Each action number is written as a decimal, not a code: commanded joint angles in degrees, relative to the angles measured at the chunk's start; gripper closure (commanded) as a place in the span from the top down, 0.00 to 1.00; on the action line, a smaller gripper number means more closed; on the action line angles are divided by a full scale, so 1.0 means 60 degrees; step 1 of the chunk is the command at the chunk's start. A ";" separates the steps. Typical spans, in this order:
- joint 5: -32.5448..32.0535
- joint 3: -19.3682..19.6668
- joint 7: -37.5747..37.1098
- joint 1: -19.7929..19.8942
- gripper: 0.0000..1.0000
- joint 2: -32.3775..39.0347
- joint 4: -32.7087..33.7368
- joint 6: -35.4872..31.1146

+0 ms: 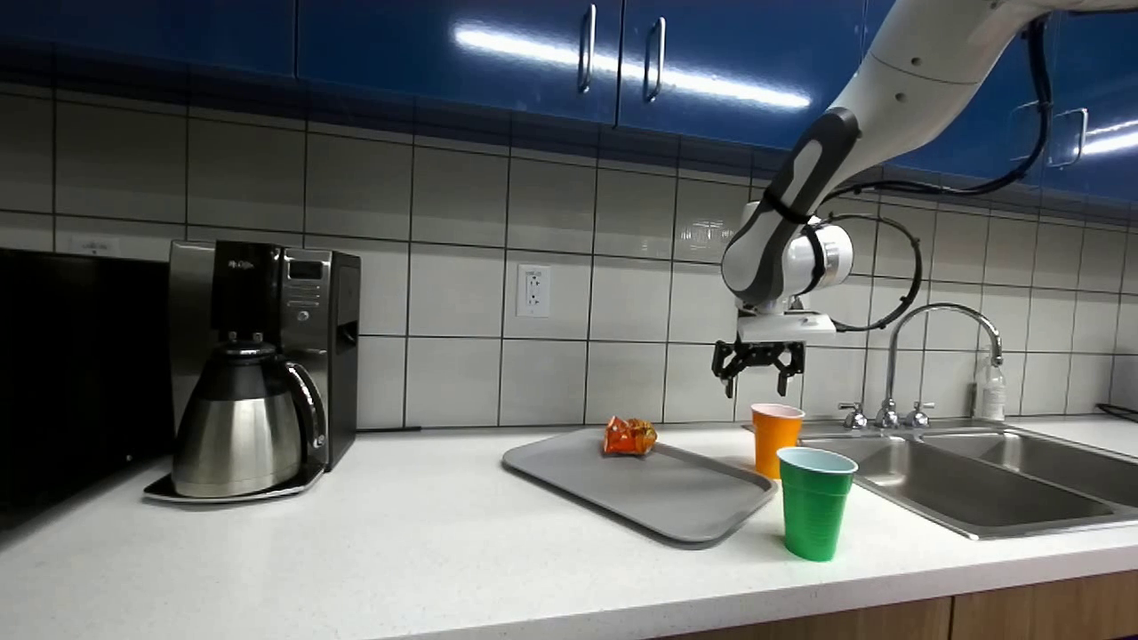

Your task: Remove the green and orange cups from the tray

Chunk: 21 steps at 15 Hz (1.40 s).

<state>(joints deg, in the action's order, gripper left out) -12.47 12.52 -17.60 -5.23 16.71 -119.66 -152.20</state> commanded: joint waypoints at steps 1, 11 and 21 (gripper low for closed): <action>-0.0537 -0.0127 -0.0623 -0.0185 1.00 -0.0994 -0.0856 0.0280; -0.0870 -0.1054 -0.1306 -0.0115 1.00 -0.2651 -0.2231 0.0752; -0.0625 -0.2111 -0.1407 0.0086 1.00 -0.4124 -0.3232 0.1419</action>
<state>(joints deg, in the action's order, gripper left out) -16.04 2.74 -24.80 -6.55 -3.78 -136.33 -146.25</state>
